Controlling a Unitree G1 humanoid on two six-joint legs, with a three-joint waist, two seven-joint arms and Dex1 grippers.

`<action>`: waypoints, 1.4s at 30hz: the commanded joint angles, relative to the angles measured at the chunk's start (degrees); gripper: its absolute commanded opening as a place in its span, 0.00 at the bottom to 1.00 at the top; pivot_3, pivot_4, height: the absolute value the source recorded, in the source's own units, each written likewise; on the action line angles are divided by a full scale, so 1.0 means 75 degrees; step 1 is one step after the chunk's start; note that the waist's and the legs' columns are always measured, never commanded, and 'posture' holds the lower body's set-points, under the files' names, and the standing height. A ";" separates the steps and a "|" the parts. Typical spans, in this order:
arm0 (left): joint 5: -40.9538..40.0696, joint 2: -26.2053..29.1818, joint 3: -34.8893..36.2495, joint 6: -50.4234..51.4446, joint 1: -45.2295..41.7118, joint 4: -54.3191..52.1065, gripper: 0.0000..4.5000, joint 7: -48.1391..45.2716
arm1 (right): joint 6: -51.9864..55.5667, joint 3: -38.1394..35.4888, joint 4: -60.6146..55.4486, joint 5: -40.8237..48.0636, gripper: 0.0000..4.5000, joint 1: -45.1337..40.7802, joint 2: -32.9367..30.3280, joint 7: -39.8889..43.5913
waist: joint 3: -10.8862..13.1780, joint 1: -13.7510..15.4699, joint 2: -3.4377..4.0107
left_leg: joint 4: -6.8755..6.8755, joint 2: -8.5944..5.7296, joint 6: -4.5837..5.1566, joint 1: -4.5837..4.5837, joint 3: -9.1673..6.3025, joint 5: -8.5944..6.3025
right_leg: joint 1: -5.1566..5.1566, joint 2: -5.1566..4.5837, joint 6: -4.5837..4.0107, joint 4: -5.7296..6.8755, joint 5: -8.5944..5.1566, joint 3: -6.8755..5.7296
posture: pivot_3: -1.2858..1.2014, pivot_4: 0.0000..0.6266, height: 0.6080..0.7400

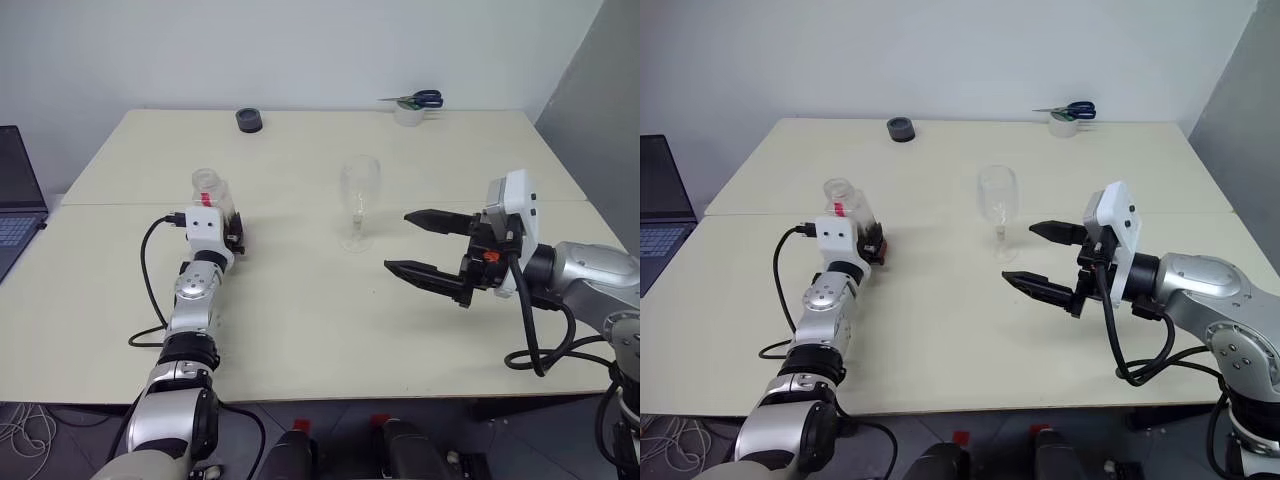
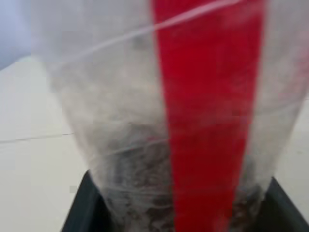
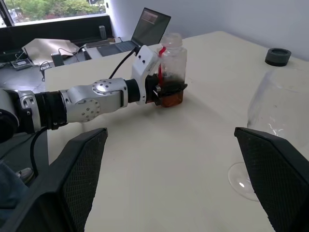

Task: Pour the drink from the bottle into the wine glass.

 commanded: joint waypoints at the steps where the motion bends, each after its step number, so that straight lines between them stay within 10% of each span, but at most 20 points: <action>1: 0.0018 0.0048 0.0011 -0.0178 -0.0070 -0.0030 0.37 0.0093 | -0.0103 -0.0226 -0.0235 0.0104 1.00 0.0044 -0.0057 -0.0123 | 0.0000 0.0000 -0.0001 | 0.0000 0.0000 0.0000 0.0000 0.0000 0.0000 | 0.0000 0.0000 0.0000 0.0000 0.0000 -0.0001 | 0.52 0.24 1.00; 42: 0.4169 0.1593 -0.3764 -0.2603 -0.4778 0.2411 0.37 -0.0632 | -0.2316 0.0144 0.1104 -0.2544 1.00 -0.0212 0.1432 -0.0921 | 0.0014 -0.0070 -0.0029 | 0.0000 -0.0010 0.0002 -0.0026 0.0028 0.0001 | -0.0041 0.0014 0.0004 0.0022 0.0002 0.0012 | 0.52 0.24 1.00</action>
